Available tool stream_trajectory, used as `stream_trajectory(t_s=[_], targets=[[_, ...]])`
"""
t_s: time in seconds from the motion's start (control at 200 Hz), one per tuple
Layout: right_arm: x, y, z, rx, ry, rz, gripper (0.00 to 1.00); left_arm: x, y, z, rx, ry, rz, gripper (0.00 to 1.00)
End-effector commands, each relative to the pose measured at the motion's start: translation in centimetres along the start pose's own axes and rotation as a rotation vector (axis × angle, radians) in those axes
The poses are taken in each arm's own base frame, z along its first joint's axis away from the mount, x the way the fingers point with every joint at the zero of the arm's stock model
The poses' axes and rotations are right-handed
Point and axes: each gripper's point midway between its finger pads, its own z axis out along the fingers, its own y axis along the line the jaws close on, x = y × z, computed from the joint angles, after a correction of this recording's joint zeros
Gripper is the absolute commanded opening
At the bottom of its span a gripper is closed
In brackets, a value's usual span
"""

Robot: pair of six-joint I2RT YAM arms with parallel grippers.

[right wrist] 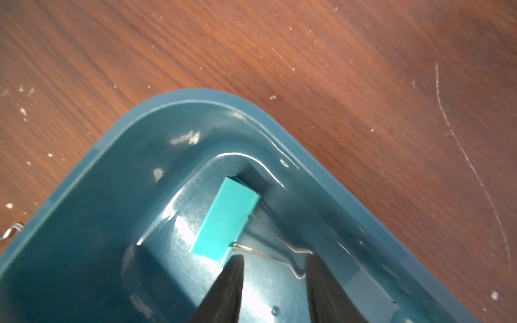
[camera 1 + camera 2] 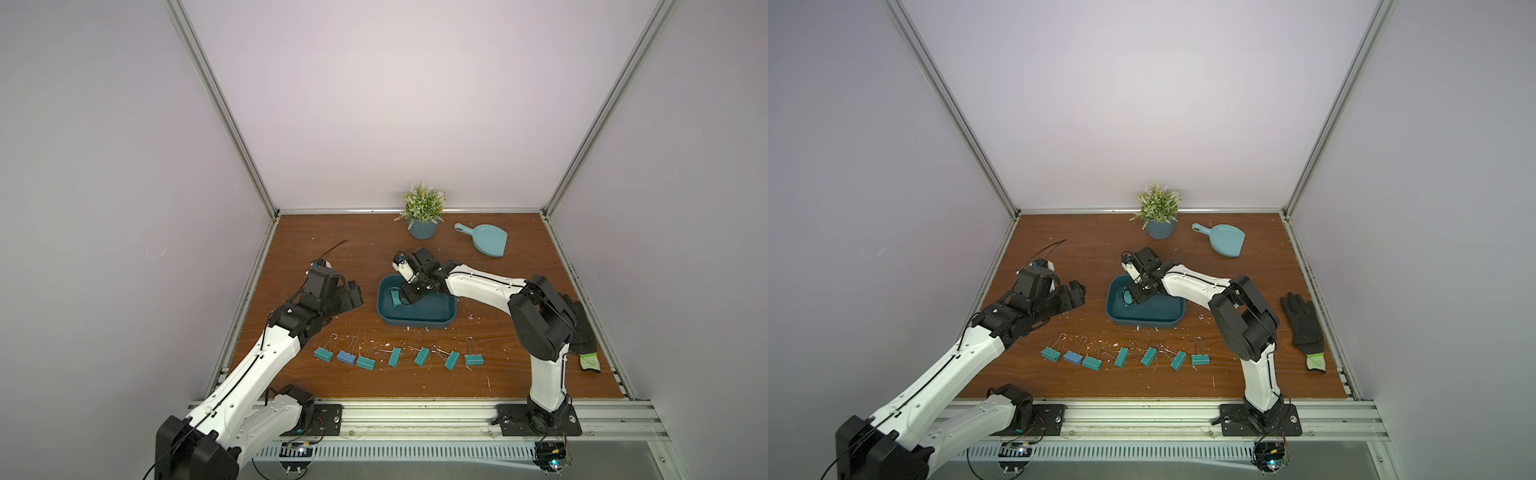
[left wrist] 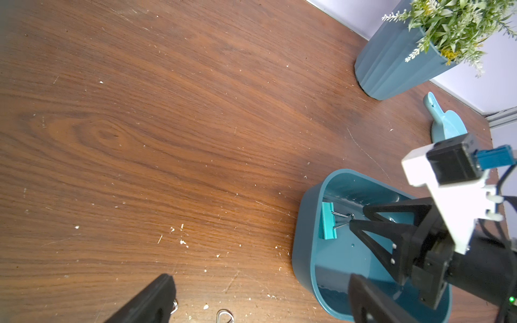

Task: Take out the binder clips from the storage box
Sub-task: Pick up the binder clip from the storage box.

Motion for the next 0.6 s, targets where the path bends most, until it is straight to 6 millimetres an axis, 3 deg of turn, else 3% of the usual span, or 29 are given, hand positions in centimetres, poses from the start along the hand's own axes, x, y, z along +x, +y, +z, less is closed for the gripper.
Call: stream_trajectory(t_s=[0.0, 0.28, 0.596], targets=[[-0.5, -0.1, 0.5, 0.012, 0.008, -0.063, 0.43, 0.5, 1.0, 0.1, -0.035, 0.014, -0.011, 1.00], [-0.4, 0.1, 1.8, -0.005, 0.025, -0.083, 0.42, 0.4, 1.0, 0.2, -0.038, 0.013, -0.009, 1.00], [0.9, 1.5, 1.3, -0.045, 0.030, -0.050, 0.27, 0.5, 1.1, 0.3, -0.045, 0.016, -0.009, 1.00]])
